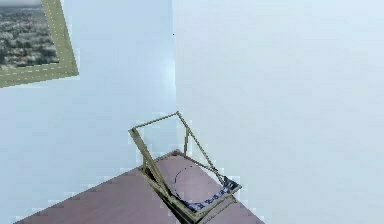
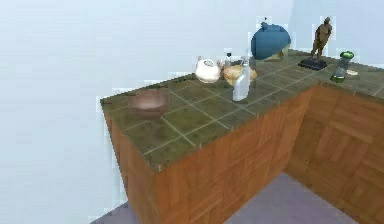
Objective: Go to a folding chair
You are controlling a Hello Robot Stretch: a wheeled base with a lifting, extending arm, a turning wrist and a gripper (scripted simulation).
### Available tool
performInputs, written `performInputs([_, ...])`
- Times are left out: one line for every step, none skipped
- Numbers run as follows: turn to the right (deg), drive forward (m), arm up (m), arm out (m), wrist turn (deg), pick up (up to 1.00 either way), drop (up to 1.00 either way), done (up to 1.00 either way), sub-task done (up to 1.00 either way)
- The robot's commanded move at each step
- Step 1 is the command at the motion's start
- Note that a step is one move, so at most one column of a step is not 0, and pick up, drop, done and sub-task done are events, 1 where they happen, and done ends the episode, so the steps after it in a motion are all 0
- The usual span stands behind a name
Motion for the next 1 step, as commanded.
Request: performInputs([0.0,0.00,0.00,0.00,0.0,0.00,0.00,1.00,0.00])
